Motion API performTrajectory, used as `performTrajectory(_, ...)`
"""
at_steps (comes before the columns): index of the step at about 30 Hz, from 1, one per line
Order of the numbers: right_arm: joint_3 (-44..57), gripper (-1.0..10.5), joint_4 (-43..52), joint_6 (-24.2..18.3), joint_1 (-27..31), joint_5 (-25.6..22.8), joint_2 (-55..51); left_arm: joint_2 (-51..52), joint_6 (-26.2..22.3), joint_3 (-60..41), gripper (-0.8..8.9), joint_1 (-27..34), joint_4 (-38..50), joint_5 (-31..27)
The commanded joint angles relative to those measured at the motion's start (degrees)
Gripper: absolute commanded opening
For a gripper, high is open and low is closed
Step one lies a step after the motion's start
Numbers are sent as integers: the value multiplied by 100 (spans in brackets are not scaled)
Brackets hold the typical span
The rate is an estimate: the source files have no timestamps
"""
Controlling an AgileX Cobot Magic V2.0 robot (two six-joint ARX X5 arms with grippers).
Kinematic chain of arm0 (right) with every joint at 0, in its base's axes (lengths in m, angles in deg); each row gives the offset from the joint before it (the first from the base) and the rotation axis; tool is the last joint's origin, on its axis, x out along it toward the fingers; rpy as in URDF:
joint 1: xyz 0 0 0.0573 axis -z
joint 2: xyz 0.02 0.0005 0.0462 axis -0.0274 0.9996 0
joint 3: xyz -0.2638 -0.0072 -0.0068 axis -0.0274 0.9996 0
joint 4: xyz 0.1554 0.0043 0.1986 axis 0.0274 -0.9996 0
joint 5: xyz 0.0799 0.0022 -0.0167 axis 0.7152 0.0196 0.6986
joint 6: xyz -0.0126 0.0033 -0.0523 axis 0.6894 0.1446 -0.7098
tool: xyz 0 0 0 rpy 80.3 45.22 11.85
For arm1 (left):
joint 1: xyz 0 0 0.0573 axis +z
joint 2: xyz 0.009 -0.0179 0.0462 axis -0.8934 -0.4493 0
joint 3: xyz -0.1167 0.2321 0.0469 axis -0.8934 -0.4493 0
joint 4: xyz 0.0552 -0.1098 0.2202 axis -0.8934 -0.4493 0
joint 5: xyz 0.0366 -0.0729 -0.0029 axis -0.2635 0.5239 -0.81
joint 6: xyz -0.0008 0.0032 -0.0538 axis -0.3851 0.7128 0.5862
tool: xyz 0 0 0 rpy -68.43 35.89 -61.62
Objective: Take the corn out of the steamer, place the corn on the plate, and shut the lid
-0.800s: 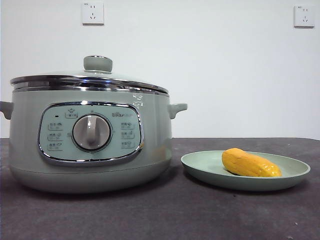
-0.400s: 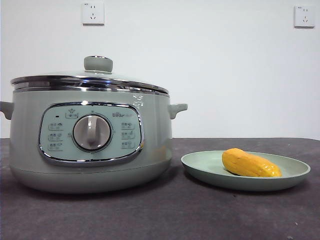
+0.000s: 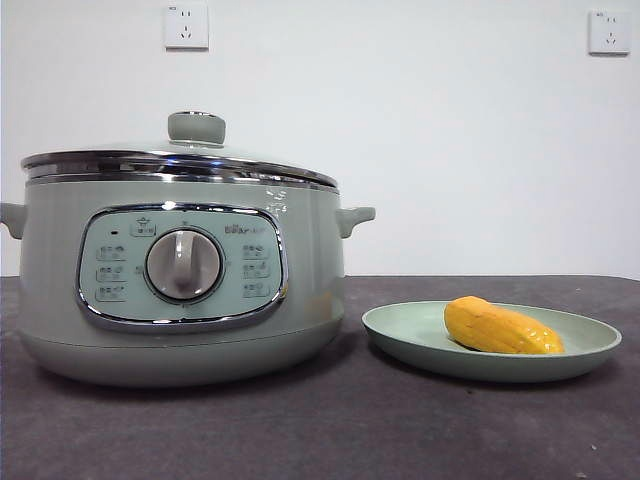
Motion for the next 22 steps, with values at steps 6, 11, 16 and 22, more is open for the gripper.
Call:
performTrajectory(6, 46, 1, 37, 57, -2, -17, -13, 433, 85, -946, -3, 393, 203, 267)
performTrajectory(11, 46, 1, 33, 57, -2, -13, -13, 476, 142, -1097, -3, 487, 157, 273)
performTrajectory(16, 46, 1, 31, 57, -2, -15, -13, 474, 142, -1095, -3, 525, -140, 269)
performTrajectory(22, 46, 1, 31, 57, -2, -13, -13, 474, 140, -1095, -3, 522, -120, 267)
